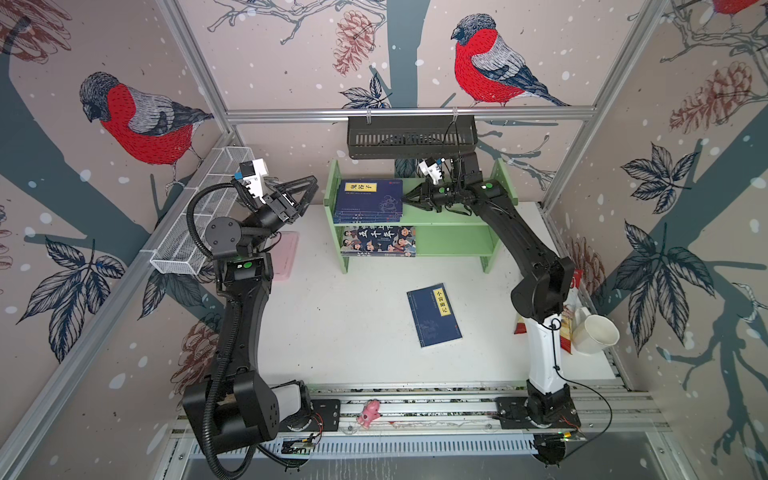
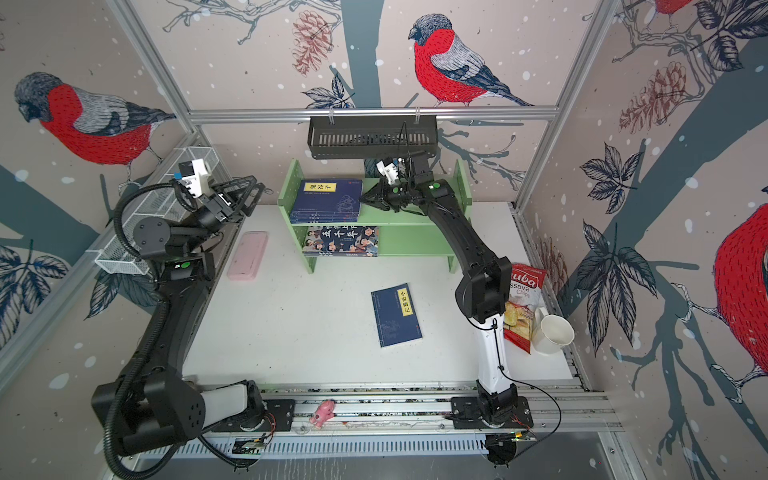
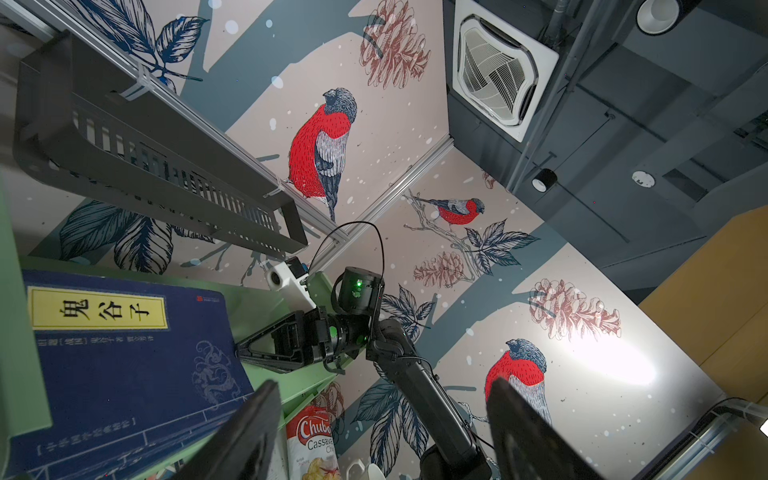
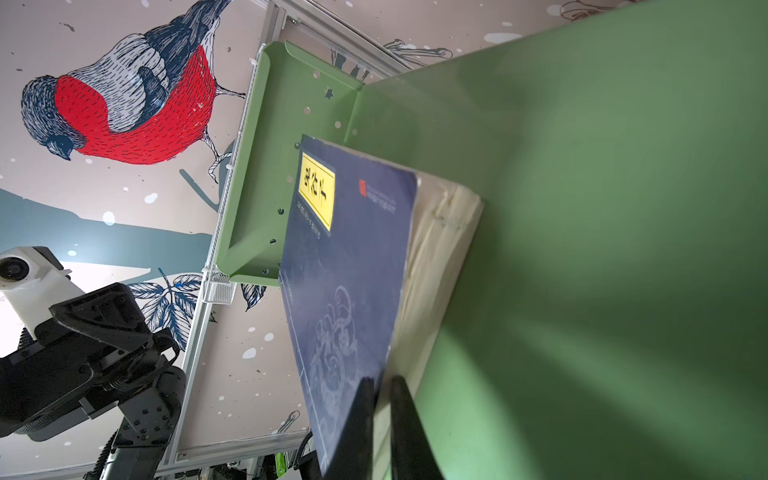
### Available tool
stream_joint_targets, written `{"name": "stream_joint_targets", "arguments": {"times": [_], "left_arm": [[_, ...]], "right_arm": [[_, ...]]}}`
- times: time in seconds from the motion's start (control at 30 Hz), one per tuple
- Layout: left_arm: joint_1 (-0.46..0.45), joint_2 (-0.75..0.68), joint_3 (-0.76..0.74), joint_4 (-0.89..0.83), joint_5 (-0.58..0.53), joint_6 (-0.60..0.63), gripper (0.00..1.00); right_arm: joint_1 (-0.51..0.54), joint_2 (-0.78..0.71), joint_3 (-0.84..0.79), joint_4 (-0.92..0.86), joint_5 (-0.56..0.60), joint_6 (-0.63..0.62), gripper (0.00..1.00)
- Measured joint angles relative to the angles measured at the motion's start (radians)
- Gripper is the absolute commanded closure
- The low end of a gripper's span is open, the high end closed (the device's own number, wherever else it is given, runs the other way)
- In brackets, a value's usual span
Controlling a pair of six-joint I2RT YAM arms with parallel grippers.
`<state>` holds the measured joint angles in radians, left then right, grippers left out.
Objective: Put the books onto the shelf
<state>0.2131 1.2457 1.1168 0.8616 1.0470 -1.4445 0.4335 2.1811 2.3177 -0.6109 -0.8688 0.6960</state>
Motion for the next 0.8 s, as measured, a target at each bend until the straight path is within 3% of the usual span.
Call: {"name": "stream_joint_targets", "arguments": {"times": [0.8], "left_arm": [[0.000, -0.002, 0.000, 0.001, 0.000, -0.014, 0.21]], "right_arm": [[0.011, 0.029, 0.058, -0.041, 0.000, -0.045, 0.92]]}}
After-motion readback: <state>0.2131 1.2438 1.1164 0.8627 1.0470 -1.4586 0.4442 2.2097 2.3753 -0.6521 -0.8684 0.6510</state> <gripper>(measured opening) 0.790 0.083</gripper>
